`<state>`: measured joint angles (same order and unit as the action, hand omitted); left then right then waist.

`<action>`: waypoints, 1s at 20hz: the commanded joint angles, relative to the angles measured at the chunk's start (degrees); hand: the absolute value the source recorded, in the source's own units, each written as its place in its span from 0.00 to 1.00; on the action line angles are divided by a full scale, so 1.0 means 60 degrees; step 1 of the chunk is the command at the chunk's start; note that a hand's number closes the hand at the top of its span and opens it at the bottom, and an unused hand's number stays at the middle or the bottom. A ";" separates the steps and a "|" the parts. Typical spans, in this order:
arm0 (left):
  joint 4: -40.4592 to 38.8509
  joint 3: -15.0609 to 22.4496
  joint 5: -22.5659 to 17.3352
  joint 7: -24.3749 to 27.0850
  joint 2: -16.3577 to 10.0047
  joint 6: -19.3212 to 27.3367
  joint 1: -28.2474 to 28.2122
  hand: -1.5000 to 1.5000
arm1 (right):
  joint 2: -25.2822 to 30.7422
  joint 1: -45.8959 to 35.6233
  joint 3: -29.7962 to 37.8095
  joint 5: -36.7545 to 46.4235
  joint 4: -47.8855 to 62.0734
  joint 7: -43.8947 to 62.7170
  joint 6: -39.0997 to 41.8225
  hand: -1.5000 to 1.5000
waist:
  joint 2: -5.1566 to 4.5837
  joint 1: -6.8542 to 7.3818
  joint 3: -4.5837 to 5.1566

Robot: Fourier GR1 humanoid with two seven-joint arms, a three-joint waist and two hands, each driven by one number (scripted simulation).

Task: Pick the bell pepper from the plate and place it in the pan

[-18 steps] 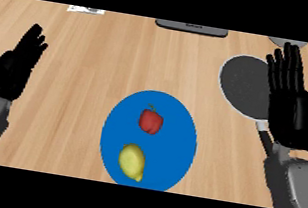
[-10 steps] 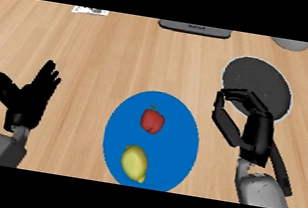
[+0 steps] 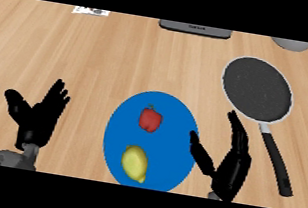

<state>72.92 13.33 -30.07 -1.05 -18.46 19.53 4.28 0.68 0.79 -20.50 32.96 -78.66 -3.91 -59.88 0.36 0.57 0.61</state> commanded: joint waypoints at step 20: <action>0.0557 0.0354 0.0313 0.0355 0.0394 0.0277 -0.0404 0.50 | -0.0112 0.0365 0.0542 0.3988 0.2694 0.6384 0.1306 0.00 | -0.0251 0.0344 0.0094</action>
<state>76.03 14.48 -28.44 1.41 -16.77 20.99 2.48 0.10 4.09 -18.74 53.82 -67.12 27.27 -59.29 -0.29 1.80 1.70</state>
